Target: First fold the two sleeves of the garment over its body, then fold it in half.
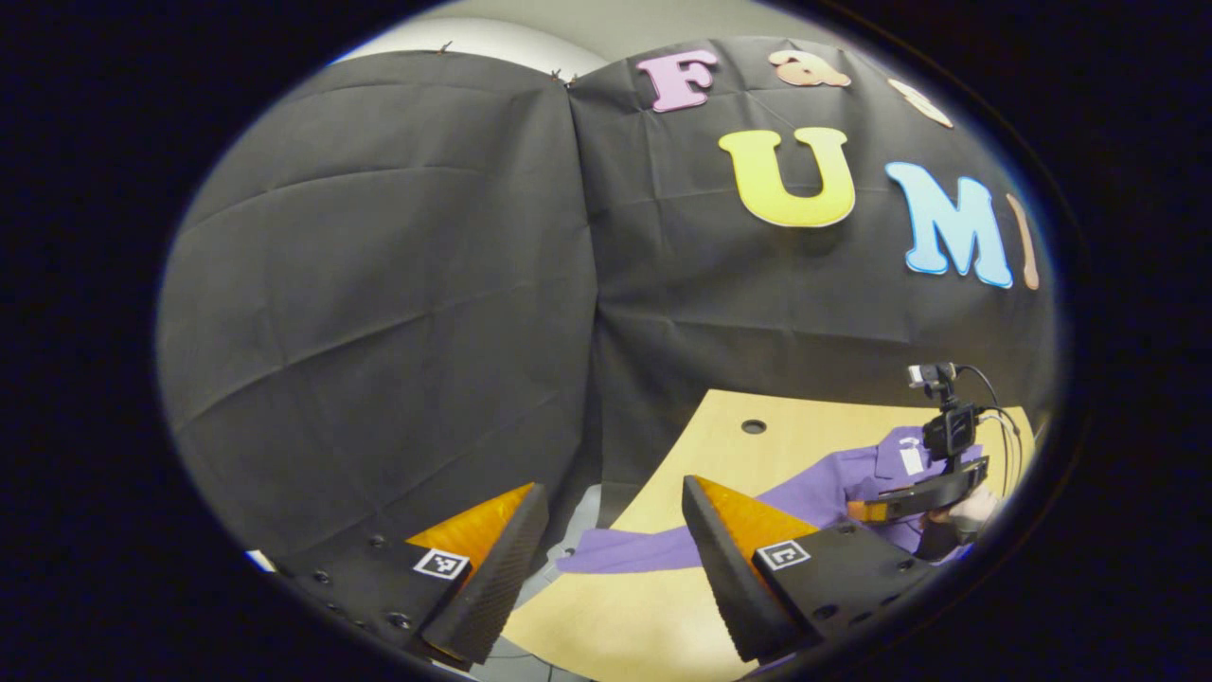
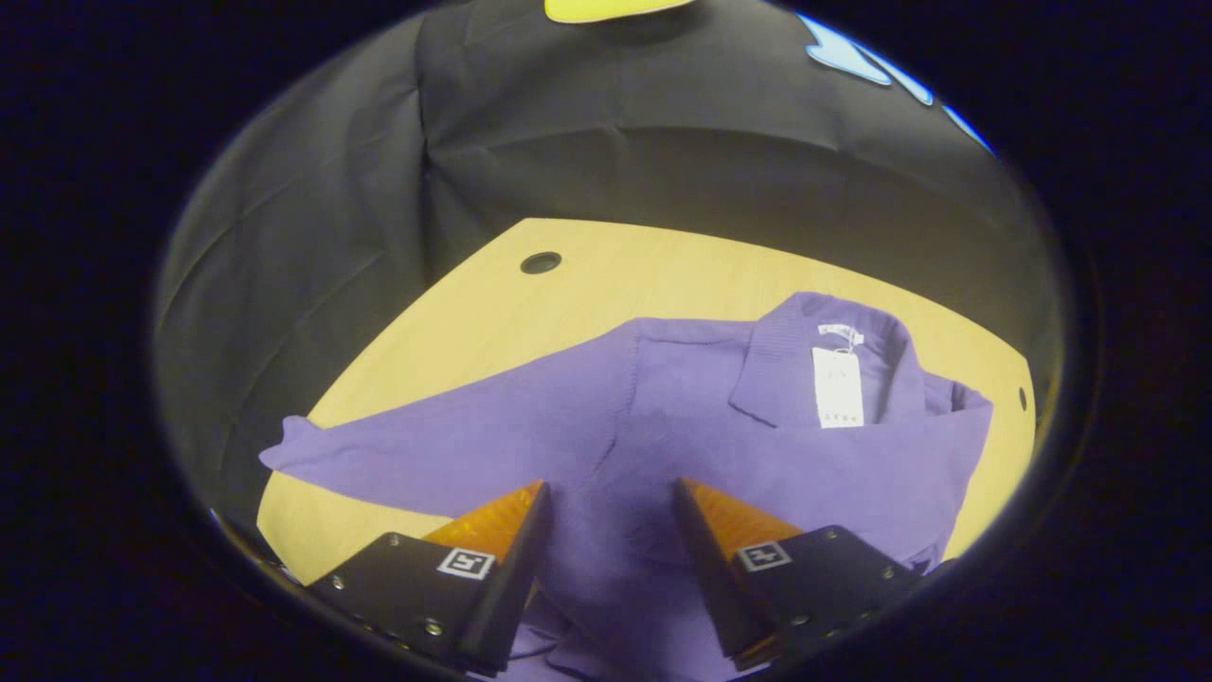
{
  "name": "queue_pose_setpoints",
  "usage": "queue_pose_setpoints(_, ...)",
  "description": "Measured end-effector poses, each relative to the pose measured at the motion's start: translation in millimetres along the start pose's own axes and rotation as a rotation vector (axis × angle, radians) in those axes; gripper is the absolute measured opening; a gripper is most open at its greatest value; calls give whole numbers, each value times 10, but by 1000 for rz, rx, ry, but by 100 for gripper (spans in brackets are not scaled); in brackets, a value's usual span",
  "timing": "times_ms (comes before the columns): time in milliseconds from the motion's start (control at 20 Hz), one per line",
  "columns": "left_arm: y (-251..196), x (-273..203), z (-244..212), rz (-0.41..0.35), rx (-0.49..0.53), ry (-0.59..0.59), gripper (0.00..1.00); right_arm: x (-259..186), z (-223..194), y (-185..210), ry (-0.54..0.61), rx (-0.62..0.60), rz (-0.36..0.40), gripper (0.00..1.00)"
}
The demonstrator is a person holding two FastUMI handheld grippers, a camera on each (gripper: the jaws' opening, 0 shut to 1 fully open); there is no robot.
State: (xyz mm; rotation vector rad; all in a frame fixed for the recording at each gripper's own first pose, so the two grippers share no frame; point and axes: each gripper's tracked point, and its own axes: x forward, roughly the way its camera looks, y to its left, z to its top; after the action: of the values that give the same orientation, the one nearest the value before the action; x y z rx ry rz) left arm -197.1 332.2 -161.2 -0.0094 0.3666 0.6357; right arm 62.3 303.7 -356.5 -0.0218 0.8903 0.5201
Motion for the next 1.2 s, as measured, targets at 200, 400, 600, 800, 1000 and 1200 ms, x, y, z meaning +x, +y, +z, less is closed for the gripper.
queue_pose_setpoints(200,-29,115,-199,-18,-10,29,95,-65,41,47,-18,-6,-1,82)
queue_pose_setpoints(400,0,338,-486,-16,12,70,99,-248,113,2,-57,-3,-21,82)
queue_pose_setpoints(600,-6,593,-780,-11,7,124,95,-546,103,-133,-89,23,-34,82)
queue_pose_setpoints(800,-25,824,-1004,-27,2,168,99,-875,-37,-414,-100,52,-70,82)
queue_pose_setpoints(1000,-30,1050,-1212,-25,12,213,95,-1248,-302,-749,-89,96,-118,82)
queue_pose_setpoints(1200,-72,1264,-1540,-14,-14,299,96,-1632,-570,-1021,-78,154,-169,82)
